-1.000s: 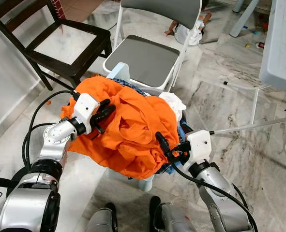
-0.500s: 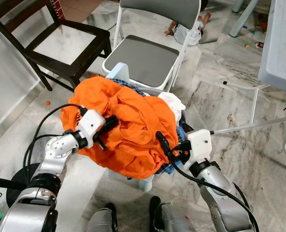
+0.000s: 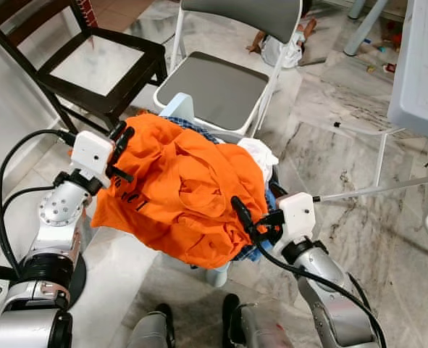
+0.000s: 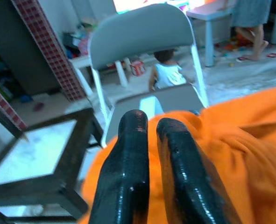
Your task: Hang hanger
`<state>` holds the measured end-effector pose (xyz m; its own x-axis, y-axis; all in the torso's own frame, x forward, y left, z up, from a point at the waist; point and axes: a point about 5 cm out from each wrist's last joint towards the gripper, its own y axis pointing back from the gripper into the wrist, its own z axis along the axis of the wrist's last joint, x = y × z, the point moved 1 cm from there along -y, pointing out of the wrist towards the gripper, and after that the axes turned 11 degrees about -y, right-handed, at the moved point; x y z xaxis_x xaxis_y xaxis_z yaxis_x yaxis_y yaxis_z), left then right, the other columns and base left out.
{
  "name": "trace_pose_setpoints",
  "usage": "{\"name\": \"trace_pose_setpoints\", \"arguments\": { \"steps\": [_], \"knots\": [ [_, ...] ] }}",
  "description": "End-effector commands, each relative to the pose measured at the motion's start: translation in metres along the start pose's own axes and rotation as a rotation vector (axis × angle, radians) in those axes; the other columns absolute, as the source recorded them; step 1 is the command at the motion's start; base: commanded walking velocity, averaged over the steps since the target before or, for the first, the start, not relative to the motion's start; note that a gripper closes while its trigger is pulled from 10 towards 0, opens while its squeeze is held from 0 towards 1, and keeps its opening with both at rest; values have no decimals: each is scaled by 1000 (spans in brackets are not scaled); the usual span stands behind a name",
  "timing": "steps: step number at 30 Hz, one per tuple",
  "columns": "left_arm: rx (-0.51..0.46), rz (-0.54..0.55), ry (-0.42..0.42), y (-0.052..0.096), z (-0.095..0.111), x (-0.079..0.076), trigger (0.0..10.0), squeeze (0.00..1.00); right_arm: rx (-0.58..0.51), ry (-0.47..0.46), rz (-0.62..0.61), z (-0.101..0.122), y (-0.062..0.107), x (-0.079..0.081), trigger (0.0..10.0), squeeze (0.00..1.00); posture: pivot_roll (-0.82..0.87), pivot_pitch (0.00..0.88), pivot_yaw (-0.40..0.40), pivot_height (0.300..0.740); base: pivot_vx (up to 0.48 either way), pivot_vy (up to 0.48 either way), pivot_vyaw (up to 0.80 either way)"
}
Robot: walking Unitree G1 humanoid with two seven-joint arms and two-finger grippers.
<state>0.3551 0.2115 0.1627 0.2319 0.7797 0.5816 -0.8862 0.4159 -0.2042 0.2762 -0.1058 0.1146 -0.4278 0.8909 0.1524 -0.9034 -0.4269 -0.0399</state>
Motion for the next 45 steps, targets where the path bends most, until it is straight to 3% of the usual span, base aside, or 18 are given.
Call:
{"name": "trace_pose_setpoints", "arguments": {
  "steps": [1, 11, 20, 25, 33, 34, 35, 38, 39, 40, 45],
  "knots": [
    [29, -43, 28, 3, -6, -9, 10000, 1000, 20, -8, 1, -5, 3, 1, 10000, 0, 21, 309, -44, 740, 0, 0, 0],
    [23, -101, 56, -10, -1, -11, 10000, 1000, 19, -8, -16, -5, 7, 0, 10000, 0, 3, 310, -33, 740, 0, 0, 0],
    [-11, -143, 70, -12, 5, -11, 10000, 1000, 19, -8, -24, -6, 7, -1, 10000, 0, 1, 312, -27, 740, 0, 0, 0],
    [69, -229, 35, -5, -7, -21, 10000, 1000, 20, -12, -16, -6, 6, 1, 10000, 0, 7, 315, -30, 740, 0, 0, 0],
    [154, -246, 14, -2, -18, -21, 10000, 1000, 25, -12, -12, -7, 6, 2, 10000, 0, 3, 314, -32, 740, 0, 0, 0],
    [167, -248, 9, -2, -20, -21, 10000, 957, 25, -12, -12, -7, 6, 2, 10000, 0, 3, 314, -32, 740, 0, 0, 0],
    [184, -249, 3, -2, -22, -20, 10000, 0, 25, -11, -12, -7, 6, 2, 10000, 0, 2, 313, -32, 740, 0, 0, 0],
    [222, -252, -3, -1, -26, -19, 10000, 0, 25, -9, -13, -7, 6, 1, 10000, 0, 1, 312, -30, 740, 0, 0, 0],
    [252, -254, -12, 0, -30, -18, 4196, 0, 24, -7, -14, -6, 6, 1, 10000, 0, 1, 311, -29, 740, 0, 0, 0],
    [257, -260, -2, 1, -31, -18, 0, 0, 24, -6, -16, -6, 6, 1, 10000, 0, 0, 309, -27, 740, 0, 0, 0],
    [267, -253, 3, 1, -33, -16, 0, 0, 23, -5, -19, -6, 6, 1, 10000, 0, 1, 306, -23, 740, 0, 0, 0]
  ]
}}
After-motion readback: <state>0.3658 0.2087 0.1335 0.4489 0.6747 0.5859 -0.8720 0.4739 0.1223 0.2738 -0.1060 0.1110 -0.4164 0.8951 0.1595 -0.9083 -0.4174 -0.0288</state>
